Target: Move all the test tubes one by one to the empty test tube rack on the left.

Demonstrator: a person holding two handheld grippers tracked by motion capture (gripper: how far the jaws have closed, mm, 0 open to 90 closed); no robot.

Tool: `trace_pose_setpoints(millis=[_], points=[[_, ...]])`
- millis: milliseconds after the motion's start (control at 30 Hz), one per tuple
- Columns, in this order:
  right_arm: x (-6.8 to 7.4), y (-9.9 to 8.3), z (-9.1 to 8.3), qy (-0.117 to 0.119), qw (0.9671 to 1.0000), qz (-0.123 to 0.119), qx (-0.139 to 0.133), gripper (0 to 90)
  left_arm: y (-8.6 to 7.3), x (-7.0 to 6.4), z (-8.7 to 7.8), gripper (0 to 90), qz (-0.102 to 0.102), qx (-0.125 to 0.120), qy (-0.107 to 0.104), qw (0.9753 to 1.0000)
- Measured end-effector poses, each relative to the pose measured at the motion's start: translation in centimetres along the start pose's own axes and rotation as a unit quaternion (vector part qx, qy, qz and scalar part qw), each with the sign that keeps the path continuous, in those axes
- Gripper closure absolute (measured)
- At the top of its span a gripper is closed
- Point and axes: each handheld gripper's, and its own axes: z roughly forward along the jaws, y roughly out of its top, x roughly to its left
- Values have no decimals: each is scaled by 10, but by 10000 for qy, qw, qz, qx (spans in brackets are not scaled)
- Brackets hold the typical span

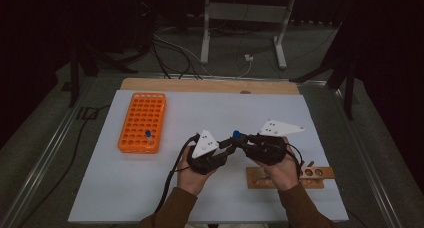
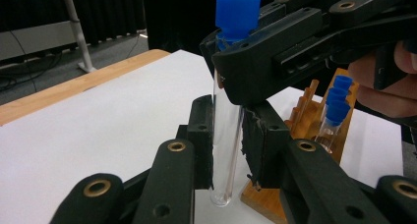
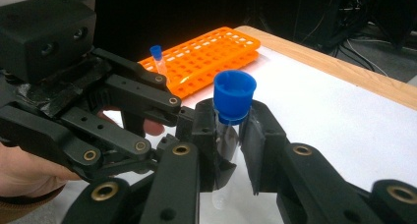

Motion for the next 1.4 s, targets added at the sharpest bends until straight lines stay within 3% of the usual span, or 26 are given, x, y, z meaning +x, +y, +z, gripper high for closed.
trace_pose_setpoints(millis=[200, 433, 467, 500, 700, 833, 1033, 1400], points=[[0, 0, -2, 58, 10000, 1, -35, 756, 0, -2, -2, 781, 89, -55, 48, 9999], [-7, -1, -13, 44, 9999, 37, -159, 507, 0, 8, -9, 783, -94, -66, 258, 9996], [-8, -2, -18, -5, 9998, 37, -188, 411, 0, 10, -10, 783, -122, -70, 288, 9995], [-8, -2, -18, -5, 9998, 37, -188, 411, -1, 11, -12, 783, -148, -67, 316, 9994], [-15, -13, -31, -499, 9984, 86, -234, 161, -5, 21, -25, 784, -305, -124, 460, 9984], [-23, -21, -41, -725, 9966, 218, -335, 51, -7, 26, -35, 783, -386, -163, 538, 9977], [-31, -30, -56, -890, 9949, 248, -400, 2, -11, 35, -50, 783, -443, -182, 649, 9967], [-41, -38, -71, -1124, 9925, 300, -383, 1, -20, 51, -78, 782, -561, -295, 859, 9943]])
